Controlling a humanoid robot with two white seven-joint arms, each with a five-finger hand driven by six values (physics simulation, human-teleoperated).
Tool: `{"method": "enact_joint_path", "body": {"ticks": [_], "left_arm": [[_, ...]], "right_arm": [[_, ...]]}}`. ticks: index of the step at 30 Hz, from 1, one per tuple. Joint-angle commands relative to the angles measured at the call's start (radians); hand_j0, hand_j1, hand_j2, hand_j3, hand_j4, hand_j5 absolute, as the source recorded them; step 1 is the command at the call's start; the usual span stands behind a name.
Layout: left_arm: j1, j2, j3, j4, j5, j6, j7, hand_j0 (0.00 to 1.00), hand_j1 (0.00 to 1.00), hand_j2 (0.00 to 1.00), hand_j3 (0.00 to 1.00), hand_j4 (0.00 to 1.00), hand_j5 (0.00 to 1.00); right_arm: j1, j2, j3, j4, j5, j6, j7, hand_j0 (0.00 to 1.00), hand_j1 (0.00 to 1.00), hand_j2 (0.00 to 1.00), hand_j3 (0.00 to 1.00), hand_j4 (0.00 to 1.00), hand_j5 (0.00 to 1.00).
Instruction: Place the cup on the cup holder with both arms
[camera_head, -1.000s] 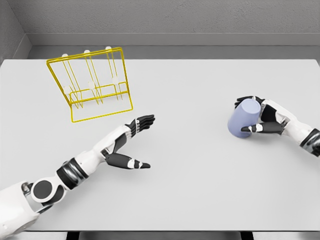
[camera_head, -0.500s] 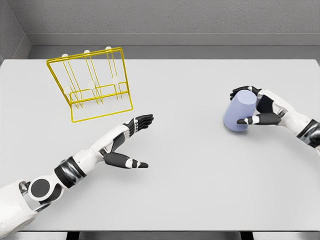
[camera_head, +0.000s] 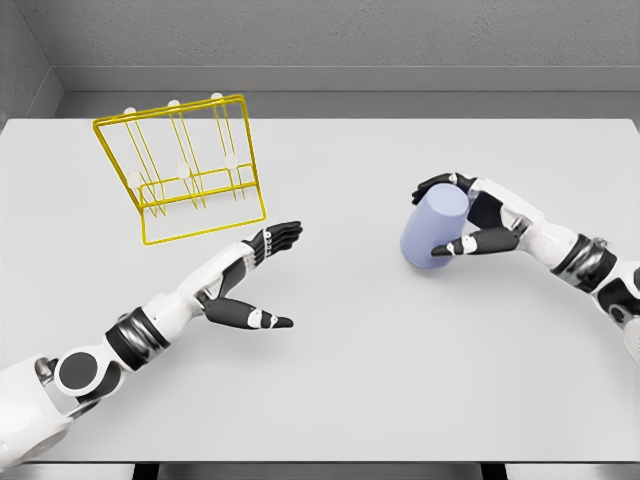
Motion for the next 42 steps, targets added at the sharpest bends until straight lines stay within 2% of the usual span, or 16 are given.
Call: {"method": "enact_joint_path", "body": {"ticks": [1,9,14,21,24,28,30,31,33,42], "left_arm": [[0.000,0.000,0.001,0.001,0.001,0.000,0.000,1.00,1.00,1.00,1.00,1.00,1.00],[-0.002,0.000,0.001,0.001,0.001,0.000,0.000,1.00,1.00,1.00,1.00,1.00,1.00],[-0.003,-0.001,0.001,0.003,0.001,0.002,0.000,1.00,1.00,1.00,1.00,1.00,1.00],[-0.014,-0.017,0.026,0.059,0.006,0.006,0.002,1.00,1.00,1.00,1.00,1.00,1.00],[-0.018,-0.066,0.026,0.101,0.006,0.003,0.000,1.00,1.00,1.00,1.00,1.00,1.00],[-0.020,-0.080,0.026,0.114,0.012,0.003,0.000,1.00,1.00,1.00,1.00,1.00,1.00],[-0.020,-0.080,0.026,0.114,0.012,0.003,0.000,1.00,1.00,1.00,1.00,1.00,1.00],[-0.020,-0.089,0.024,0.116,0.012,0.003,0.000,1.00,1.00,1.00,1.00,1.00,1.00],[-0.020,-0.104,0.026,0.125,0.012,0.002,0.000,1.00,1.00,1.00,1.00,1.00,1.00],[-0.018,-0.103,0.024,0.131,0.024,0.006,0.000,1.00,1.00,1.00,1.00,1.00,1.00]], "right_arm": [[0.000,0.023,0.001,-0.020,0.006,0.002,0.000,0.67,0.67,0.67,0.67,0.67,0.67],[0.000,0.091,0.010,-0.033,0.071,0.005,0.000,0.67,0.67,0.67,0.67,0.67,0.67],[0.000,0.103,0.020,-0.052,0.084,0.008,0.000,0.66,0.66,0.66,0.66,0.66,0.66],[-0.003,0.132,0.041,-0.048,0.086,0.014,0.000,0.65,0.65,0.65,0.65,0.65,0.65],[-0.008,0.140,0.043,-0.045,0.087,0.016,0.000,0.65,0.65,0.65,0.65,0.65,0.65],[-0.009,0.148,0.049,-0.042,0.087,0.025,0.000,0.65,0.65,0.65,0.65,0.65,0.65],[-0.020,0.158,0.049,-0.040,0.087,0.025,0.000,0.69,0.69,0.69,0.69,0.69,0.69],[-0.021,0.160,0.049,-0.040,0.087,0.025,0.000,0.75,0.75,0.75,0.75,0.75,0.75],[-0.021,0.160,0.049,-0.031,0.155,0.025,0.000,1.00,1.00,1.00,1.00,1.00,1.00],[-0.026,0.146,0.039,-0.026,0.161,0.014,0.000,1.00,1.00,1.00,1.00,1.00,1.00]]}}
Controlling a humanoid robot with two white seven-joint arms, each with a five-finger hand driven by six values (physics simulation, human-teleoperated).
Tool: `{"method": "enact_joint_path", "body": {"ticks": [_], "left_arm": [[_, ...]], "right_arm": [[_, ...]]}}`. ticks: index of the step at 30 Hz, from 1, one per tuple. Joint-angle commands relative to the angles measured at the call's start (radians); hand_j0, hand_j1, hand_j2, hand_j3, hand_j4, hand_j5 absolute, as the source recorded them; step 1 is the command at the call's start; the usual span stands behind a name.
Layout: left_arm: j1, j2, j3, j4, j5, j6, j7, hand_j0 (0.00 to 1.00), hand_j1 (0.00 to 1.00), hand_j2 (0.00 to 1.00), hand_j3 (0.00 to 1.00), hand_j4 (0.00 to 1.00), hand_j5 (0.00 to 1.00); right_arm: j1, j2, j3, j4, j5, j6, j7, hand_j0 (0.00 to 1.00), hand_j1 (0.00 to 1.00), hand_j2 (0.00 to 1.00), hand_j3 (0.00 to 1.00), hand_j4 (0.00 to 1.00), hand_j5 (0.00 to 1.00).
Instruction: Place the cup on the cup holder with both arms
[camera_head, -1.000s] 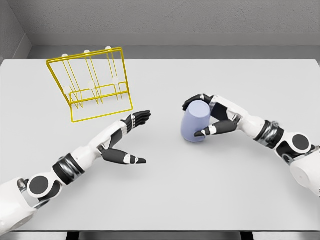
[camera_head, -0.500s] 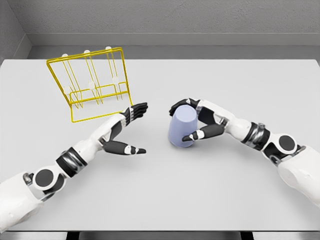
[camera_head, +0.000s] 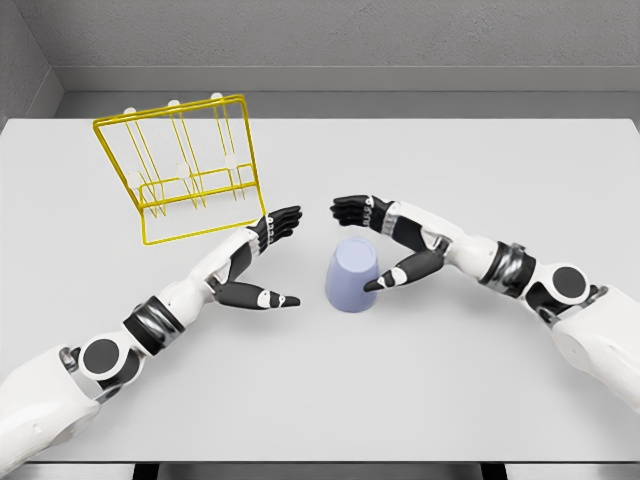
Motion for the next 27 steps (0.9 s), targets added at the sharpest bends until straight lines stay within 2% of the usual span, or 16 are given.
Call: {"method": "enact_joint_path", "body": {"ticks": [1,4,7,10,13,16,19,20,21,22,23,27], "left_arm": [[0.000,0.000,0.000,0.001,0.002,0.001,0.000,1.00,1.00,1.00,1.00,1.00,1.00],[0.002,0.001,0.000,0.001,0.002,0.001,0.000,1.00,1.00,1.00,1.00,1.00,1.00],[0.000,-0.002,0.000,-0.001,0.002,0.001,0.000,1.00,1.00,1.00,1.00,1.00,1.00],[0.000,-0.031,-0.004,-0.001,0.002,0.002,0.000,1.00,1.00,1.00,1.00,1.00,1.00],[-0.002,-0.042,-0.013,-0.003,0.000,0.002,-0.002,1.00,1.00,1.00,1.00,1.00,1.00],[-0.003,-0.072,-0.017,-0.003,-0.001,0.004,-0.002,1.00,1.00,1.00,1.00,1.00,1.00],[-0.002,-0.080,-0.015,-0.001,0.002,0.005,0.000,1.00,1.00,1.00,1.00,1.00,1.00],[-0.002,-0.082,-0.015,-0.001,0.005,0.005,0.000,1.00,1.00,1.00,1.00,1.00,1.00],[-0.002,-0.082,-0.015,0.001,0.006,0.005,0.000,1.00,1.00,1.00,1.00,1.00,1.00],[0.000,-0.080,-0.015,0.001,0.006,0.005,0.000,1.00,1.00,1.00,1.00,1.00,1.00],[0.000,-0.082,-0.015,0.002,0.005,0.005,0.000,1.00,1.00,1.00,1.00,1.00,1.00],[-0.002,-0.097,-0.015,0.024,0.003,0.005,-0.002,1.00,1.00,1.00,1.00,1.00,1.00]], "right_arm": [[0.000,-0.006,-0.004,0.000,-0.004,-0.003,0.000,1.00,1.00,1.00,1.00,1.00,1.00],[-0.002,-0.040,-0.009,0.000,-0.003,-0.003,0.000,1.00,1.00,1.00,1.00,1.00,1.00],[-0.006,-0.109,-0.010,0.000,0.003,-0.004,0.000,1.00,1.00,1.00,1.00,1.00,1.00],[-0.031,-0.182,-0.010,-0.001,0.003,-0.008,0.000,1.00,1.00,1.00,1.00,1.00,1.00],[-0.089,-0.239,-0.009,0.000,0.003,-0.011,0.000,1.00,1.00,1.00,1.00,1.00,1.00],[-0.153,-0.262,-0.009,-0.001,0.003,-0.011,0.000,1.00,1.00,1.00,1.00,1.00,1.00],[-0.149,-0.300,0.002,-0.001,0.006,-0.009,0.000,1.00,1.00,1.00,1.00,1.00,1.00],[-0.153,-0.316,-0.001,-0.021,0.008,-0.027,0.000,1.00,1.00,1.00,1.00,1.00,1.00],[-0.158,-0.323,-0.001,-0.020,0.009,-0.109,0.000,1.00,1.00,1.00,1.00,1.00,1.00],[-0.160,-0.328,-0.004,-0.017,0.011,-0.128,0.000,1.00,1.00,1.00,1.00,1.00,1.00],[-0.155,-0.348,-0.004,-0.015,0.014,-0.128,0.000,1.00,1.00,1.00,1.00,1.00,1.00],[-0.172,-0.354,-0.005,0.000,0.016,-0.128,0.000,1.00,1.00,1.00,1.00,1.00,1.00]]}}
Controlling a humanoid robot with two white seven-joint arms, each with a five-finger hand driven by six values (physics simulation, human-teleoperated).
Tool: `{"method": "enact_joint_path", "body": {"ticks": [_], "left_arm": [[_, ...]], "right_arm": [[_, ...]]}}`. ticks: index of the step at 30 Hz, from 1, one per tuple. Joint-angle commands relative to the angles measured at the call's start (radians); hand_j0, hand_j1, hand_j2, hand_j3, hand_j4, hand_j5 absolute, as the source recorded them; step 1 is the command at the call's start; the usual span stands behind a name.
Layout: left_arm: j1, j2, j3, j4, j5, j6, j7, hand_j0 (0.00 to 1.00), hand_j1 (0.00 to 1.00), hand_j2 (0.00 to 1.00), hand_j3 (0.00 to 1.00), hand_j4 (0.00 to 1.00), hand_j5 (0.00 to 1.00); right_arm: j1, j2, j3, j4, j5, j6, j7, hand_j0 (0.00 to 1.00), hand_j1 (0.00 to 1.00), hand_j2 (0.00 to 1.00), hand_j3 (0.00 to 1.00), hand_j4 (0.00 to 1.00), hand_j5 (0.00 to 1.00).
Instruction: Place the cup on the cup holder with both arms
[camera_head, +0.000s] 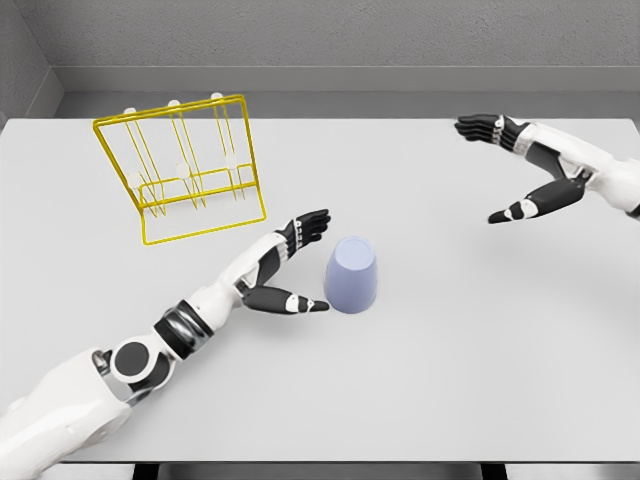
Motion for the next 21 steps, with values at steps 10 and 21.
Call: {"method": "enact_joint_path", "body": {"ticks": [10,21], "left_arm": [[0.000,-0.030,-0.001,0.042,-0.007,0.001,-0.006,1.00,1.00,1.00,1.00,1.00,1.00],[0.005,-0.039,0.001,0.042,-0.012,0.000,-0.009,1.00,1.00,1.00,1.00,1.00,1.00]], "right_arm": [[-0.035,-0.013,-0.088,0.031,0.655,-0.009,-0.195,1.00,1.00,1.00,1.00,1.00,1.00],[-0.012,-0.029,-0.152,0.049,0.655,-0.009,-0.189,1.00,1.00,1.00,1.00,1.00,1.00]]}}
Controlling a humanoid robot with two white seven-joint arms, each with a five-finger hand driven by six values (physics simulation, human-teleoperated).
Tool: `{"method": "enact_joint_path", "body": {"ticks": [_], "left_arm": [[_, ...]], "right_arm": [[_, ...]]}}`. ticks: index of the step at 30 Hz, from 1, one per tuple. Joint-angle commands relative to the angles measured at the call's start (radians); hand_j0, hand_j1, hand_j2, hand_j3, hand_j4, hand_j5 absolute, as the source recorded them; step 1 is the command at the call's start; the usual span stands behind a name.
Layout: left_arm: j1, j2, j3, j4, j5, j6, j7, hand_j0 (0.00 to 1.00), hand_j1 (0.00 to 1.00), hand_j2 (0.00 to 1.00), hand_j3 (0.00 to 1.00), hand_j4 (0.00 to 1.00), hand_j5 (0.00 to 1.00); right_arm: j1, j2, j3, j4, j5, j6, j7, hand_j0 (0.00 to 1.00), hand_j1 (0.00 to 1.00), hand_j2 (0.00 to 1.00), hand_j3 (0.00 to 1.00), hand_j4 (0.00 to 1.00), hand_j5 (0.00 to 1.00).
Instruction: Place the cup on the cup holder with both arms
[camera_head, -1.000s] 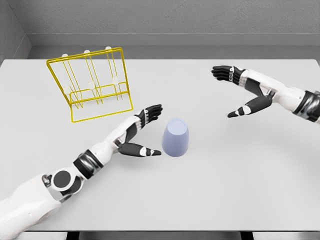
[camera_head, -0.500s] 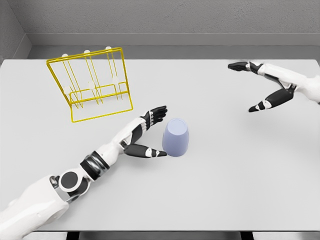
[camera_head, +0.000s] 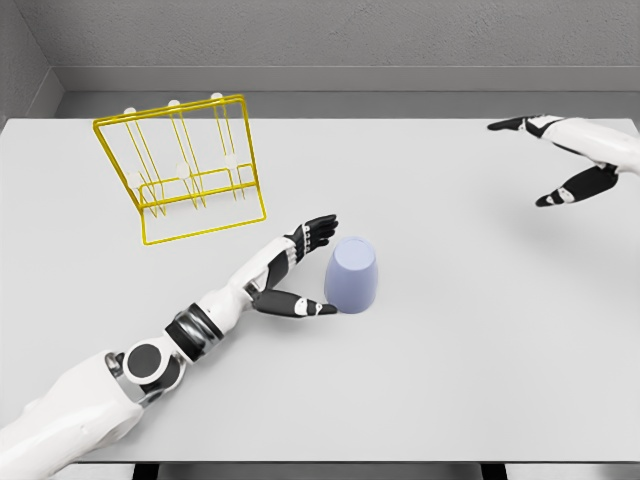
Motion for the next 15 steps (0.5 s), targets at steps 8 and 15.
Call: {"method": "enact_joint_path", "body": {"ticks": [8,15], "left_arm": [[-0.003,-0.011,-0.002,0.002,-0.001,0.001,0.000,1.00,1.00,1.00,1.00,1.00,1.00],[-0.006,-0.048,-0.015,0.028,-0.003,0.001,-0.002,1.00,1.00,1.00,1.00,1.00,1.00]], "right_arm": [[0.000,-0.003,-0.011,0.009,-0.004,0.002,0.000,1.00,1.00,1.00,1.00,1.00,1.00],[0.000,-0.001,-0.011,0.009,-0.004,0.002,0.002,1.00,1.00,1.00,1.00,1.00,1.00]]}}
